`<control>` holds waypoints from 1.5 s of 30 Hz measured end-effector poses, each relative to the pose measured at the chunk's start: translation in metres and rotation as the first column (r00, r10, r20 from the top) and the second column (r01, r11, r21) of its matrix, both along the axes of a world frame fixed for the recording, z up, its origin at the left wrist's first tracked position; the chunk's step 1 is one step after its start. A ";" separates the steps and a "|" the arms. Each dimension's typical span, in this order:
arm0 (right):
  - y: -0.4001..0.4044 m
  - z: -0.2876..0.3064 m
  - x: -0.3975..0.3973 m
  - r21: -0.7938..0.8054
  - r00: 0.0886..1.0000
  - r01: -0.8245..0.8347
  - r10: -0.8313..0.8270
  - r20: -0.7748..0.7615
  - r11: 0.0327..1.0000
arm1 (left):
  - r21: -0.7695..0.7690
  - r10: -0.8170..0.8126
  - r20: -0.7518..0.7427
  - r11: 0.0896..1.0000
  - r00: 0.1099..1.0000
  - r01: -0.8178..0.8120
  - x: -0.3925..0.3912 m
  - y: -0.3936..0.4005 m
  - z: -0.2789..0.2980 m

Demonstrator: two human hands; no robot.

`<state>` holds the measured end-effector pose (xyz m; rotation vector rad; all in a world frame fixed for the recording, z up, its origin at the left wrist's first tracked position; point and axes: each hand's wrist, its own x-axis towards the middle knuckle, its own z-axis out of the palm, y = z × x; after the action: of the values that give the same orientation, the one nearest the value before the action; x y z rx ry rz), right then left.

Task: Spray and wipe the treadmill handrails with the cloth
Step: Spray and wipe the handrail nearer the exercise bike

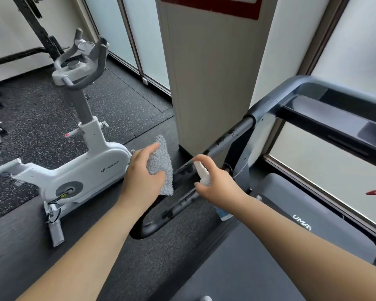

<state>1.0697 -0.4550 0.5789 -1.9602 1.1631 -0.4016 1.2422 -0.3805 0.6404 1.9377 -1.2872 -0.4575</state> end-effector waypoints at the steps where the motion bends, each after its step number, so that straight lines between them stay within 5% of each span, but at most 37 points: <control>1: -0.004 -0.001 0.000 0.000 1.000 0.002 -0.002 -0.005 1.000 | 0.004 0.004 0.000 1.000 1.000 -0.004 0.002 -0.001 0.000; 15: -0.086 0.007 -0.060 -0.017 0.960 0.279 -0.279 0.004 0.960 | 0.037 0.013 0.008 0.999 1.000 -0.013 -0.017 -0.036 -0.002; 22: -0.110 0.013 -0.083 0.037 0.973 0.227 -0.228 0.027 0.973 | 0.034 -0.156 0.012 0.987 0.988 0.156 -0.055 -0.076 -0.011; 26: -0.113 0.015 -0.095 0.090 0.971 0.204 -0.213 0.108 0.975 | 0.224 -0.270 0.265 0.951 0.926 0.213 -0.067 -0.105 -0.032; 29: -0.115 0.015 -0.102 0.118 0.952 0.237 -0.255 0.172 0.964 | 0.442 -0.356 0.541 0.891 0.762 0.103 -0.063 -0.109 -0.053; 40: -0.127 0.014 -0.125 0.103 0.916 0.268 -0.286 0.281 0.958 | 0.277 -0.320 0.417 0.936 0.851 0.216 -0.132 -0.221 -0.070; 45: -0.136 0.003 -0.135 0.095 0.902 0.305 -0.320 0.291 0.948 | 0.337 -0.310 0.468 0.928 0.828 0.157 -0.173 -0.274 -0.073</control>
<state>0.9351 -0.5914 0.5820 -1.5996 1.2706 -0.8067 1.0690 -0.6547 0.5676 2.2447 -1.9127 -0.2559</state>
